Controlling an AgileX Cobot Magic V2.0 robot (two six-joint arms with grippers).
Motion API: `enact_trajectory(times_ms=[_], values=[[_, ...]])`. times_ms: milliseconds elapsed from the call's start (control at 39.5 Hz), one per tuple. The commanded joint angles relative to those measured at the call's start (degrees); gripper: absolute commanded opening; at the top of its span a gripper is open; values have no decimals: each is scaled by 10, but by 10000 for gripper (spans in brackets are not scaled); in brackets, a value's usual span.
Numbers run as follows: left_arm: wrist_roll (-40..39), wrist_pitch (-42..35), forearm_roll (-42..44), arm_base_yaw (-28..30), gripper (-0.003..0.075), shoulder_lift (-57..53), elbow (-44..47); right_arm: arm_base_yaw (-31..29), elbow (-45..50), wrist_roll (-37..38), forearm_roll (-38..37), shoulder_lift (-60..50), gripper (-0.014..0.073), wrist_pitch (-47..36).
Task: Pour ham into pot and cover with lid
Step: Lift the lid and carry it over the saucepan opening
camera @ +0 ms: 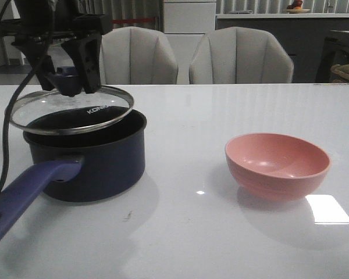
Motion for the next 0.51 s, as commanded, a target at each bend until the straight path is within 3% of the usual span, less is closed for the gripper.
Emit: enact_trajectory(times_ms=[0,481], values=[[0,12,-6,-5,113,-23,-20,0,-15,-5,3,5,165,-42],[0,-13,-33,-4,113,-18,-21,0,-15,-5,3,5,165,-42]])
